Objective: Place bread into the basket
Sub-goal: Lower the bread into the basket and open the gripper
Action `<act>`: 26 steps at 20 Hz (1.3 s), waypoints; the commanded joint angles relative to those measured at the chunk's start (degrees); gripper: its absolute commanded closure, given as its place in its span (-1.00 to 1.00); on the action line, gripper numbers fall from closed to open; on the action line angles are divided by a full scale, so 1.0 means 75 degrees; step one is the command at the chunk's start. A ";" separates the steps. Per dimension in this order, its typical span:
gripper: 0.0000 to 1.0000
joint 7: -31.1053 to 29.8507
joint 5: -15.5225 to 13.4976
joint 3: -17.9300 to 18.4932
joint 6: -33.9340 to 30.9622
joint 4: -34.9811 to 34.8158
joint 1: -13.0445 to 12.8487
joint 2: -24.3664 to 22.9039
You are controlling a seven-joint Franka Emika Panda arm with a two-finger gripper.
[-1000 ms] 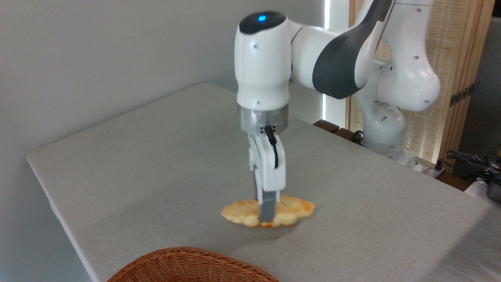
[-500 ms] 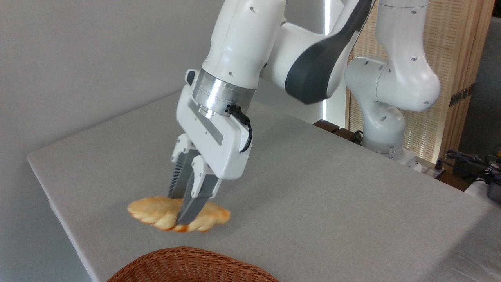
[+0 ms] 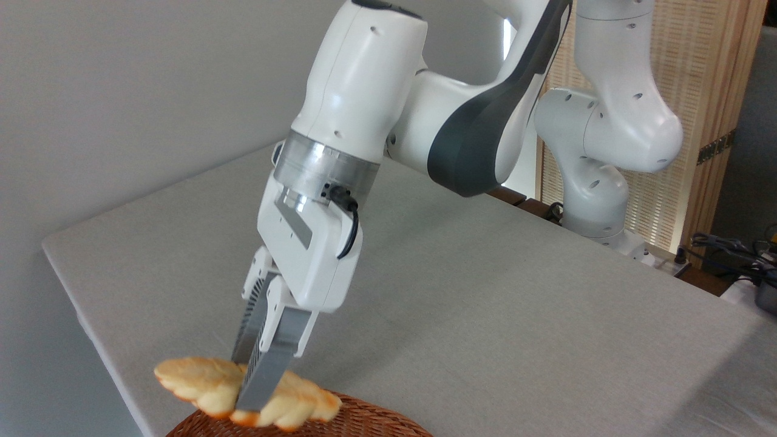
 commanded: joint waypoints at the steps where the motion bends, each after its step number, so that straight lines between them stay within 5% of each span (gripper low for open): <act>1: -0.70 0.0237 0.0693 0.0066 0.0313 0.0287 -0.0016 0.0399; 2: -1.00 0.0237 0.0776 0.0066 0.0325 0.0299 -0.0016 0.0423; 24: -1.00 0.0097 0.0695 0.0019 0.0220 0.0240 -0.0062 0.0295; 26: -1.00 -0.0276 0.0706 -0.0016 -0.0583 0.0252 -0.0086 -0.0148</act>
